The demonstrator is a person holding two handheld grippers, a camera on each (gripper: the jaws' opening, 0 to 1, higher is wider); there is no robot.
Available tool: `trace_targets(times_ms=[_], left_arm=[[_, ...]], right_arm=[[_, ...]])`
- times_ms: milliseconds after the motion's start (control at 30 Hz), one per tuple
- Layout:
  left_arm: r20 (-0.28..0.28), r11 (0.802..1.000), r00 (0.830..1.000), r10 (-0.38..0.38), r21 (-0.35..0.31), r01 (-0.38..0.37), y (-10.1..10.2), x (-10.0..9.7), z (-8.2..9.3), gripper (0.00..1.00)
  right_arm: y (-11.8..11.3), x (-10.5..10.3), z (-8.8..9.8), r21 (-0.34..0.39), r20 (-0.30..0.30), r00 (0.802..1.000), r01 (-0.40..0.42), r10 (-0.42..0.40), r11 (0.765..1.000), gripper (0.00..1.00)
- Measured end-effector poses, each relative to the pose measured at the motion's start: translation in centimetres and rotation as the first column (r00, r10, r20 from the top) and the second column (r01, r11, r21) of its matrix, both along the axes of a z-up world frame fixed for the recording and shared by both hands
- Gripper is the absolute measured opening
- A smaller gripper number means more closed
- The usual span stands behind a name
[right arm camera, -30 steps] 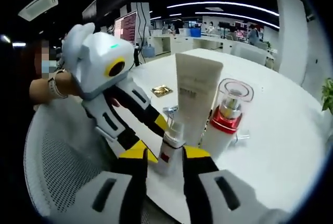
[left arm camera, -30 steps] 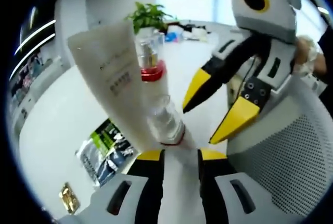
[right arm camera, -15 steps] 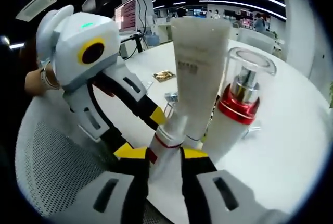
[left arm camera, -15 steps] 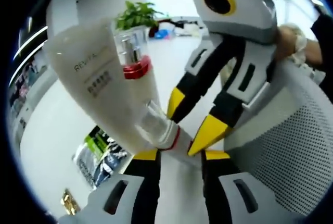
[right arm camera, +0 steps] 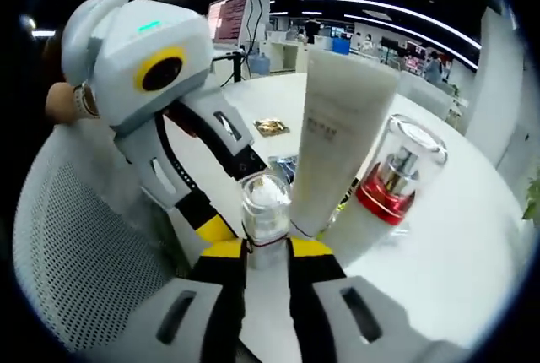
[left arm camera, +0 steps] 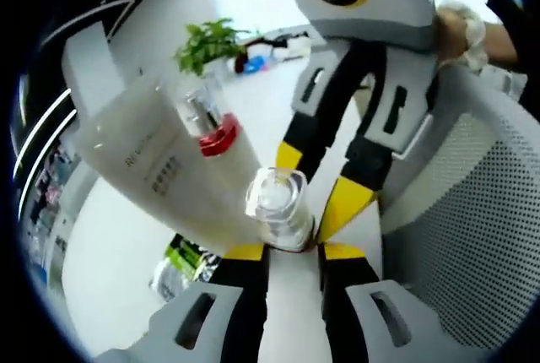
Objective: Arrange the skincare products in the storage area until every visible bottle or jar stands upright without overlapping.
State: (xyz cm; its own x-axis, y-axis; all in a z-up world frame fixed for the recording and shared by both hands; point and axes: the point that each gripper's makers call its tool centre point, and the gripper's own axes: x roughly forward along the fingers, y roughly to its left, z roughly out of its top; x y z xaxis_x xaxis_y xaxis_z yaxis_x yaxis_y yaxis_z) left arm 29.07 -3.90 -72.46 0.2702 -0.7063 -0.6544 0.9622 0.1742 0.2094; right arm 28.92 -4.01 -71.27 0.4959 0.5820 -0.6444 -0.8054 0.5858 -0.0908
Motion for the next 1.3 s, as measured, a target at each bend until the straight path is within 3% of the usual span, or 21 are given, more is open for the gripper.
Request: trace_targets(times_ms=[100, 233, 500, 700, 800, 1300], left_arm=[[0.010, 1.000, 1.000, -0.002, 0.001, 0.002, 0.0, 0.1, 0.0, 0.19], [-0.029, 1.000, 0.999, 0.023, -0.009, -0.024, 0.0, 0.3, -0.3, 0.20], [-0.101, 0.997, 0.992, 0.081, 0.022, -0.080, 0.7, 0.4, -1.2, 0.17], [-0.141, 0.994, 0.984, 0.106, 0.009, -0.106, 0.7, 0.4, -1.2, 0.05], [-0.150, 0.994, 0.982, 0.112, 0.004, -0.113, 0.6, 0.3, -1.2, 0.03], [-0.166, 0.992, 0.980, 0.108, -0.052, -0.118, -0.5, 0.2, -0.8, 0.04]], right_arm=[[-0.1, 0.1, 0.0, 0.006, 0.003, 1.000, 0.004, -0.004, 1.000, 0.19], [-0.1, 0.1, -0.3, 0.025, -0.025, 0.999, 0.023, -0.022, 0.999, 0.19], [-0.6, -0.4, -2.0, -0.027, -0.077, 0.996, 0.037, -0.039, 0.999, 0.20], [-0.8, 0.1, -2.0, -0.012, -0.081, 0.994, 0.074, -0.075, 0.997, 0.14], [-1.1, 0.2, -2.5, -0.060, -0.067, 0.995, 0.067, -0.071, 0.996, 0.11], [-2.1, 0.8, -2.6, -0.139, -0.016, 0.996, 0.089, -0.092, 0.986, 0.08]])
